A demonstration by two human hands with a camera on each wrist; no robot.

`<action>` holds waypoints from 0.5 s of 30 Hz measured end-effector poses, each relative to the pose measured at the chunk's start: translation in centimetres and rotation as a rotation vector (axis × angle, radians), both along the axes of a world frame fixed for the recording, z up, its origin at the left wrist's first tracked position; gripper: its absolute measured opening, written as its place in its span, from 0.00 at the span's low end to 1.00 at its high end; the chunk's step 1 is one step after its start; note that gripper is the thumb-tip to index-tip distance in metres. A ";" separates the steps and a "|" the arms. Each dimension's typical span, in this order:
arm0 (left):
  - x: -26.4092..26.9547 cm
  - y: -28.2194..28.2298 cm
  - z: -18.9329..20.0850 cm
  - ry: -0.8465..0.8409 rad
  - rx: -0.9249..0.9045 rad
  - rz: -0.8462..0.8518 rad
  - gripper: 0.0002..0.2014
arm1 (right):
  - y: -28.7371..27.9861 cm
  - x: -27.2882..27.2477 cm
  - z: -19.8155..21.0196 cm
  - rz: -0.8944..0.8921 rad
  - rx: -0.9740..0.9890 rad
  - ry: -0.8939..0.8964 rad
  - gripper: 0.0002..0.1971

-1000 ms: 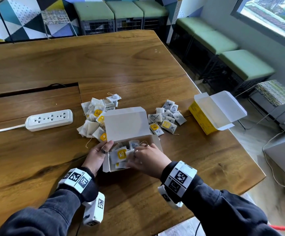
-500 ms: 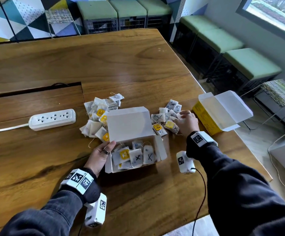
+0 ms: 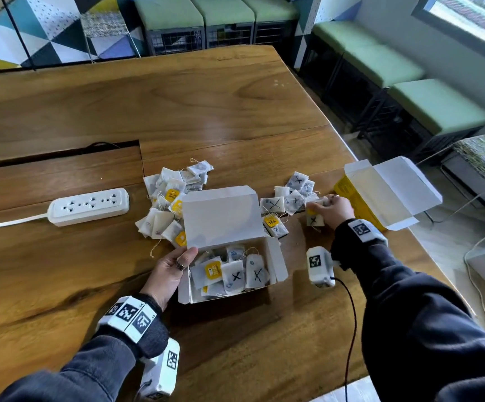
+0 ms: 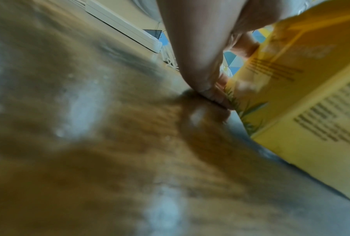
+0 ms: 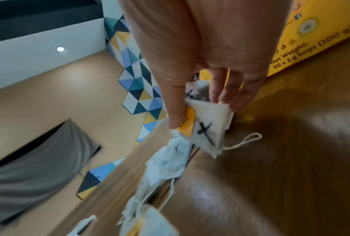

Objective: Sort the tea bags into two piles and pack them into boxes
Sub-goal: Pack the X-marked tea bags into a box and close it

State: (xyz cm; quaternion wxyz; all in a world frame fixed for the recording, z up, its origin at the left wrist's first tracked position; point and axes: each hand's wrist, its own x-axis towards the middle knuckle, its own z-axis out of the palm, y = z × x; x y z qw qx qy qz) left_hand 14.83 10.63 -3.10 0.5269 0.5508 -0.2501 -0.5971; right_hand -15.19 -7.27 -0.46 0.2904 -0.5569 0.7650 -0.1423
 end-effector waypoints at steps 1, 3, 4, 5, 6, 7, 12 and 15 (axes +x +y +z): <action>0.1 0.0 0.0 0.006 -0.002 -0.008 0.18 | -0.5 -0.1 -0.1 -0.004 0.019 0.073 0.26; 0.2 0.0 -0.3 0.005 -0.010 -0.017 0.28 | -0.9 0.1 -0.4 0.036 0.081 0.149 0.32; 0.2 0.0 -0.2 0.001 -0.012 -0.024 0.34 | -1.0 0.3 -0.6 0.060 0.104 0.161 0.32; 0.3 0.0 -0.3 0.001 -0.016 -0.020 0.38 | -0.8 0.5 -0.6 0.074 0.116 0.162 0.30; 0.3 0.0 -0.5 0.006 -0.015 -0.016 0.37 | -0.4 0.7 -0.6 0.080 0.117 0.145 0.24; 0.3 0.0 -0.4 0.013 -0.019 -0.012 0.34 | 0.0 0.7 -0.5 0.081 0.112 0.122 0.19; -0.1 -0.1 0.1 0.057 -0.022 0.009 0.17 | 3.0 1.1 2.4 0.127 -0.295 0.052 0.11; 0.0 0.1 -0.1 0.052 -0.027 -0.007 0.25 | 7.0 4.6 5.8 0.367 -0.503 -0.102 0.05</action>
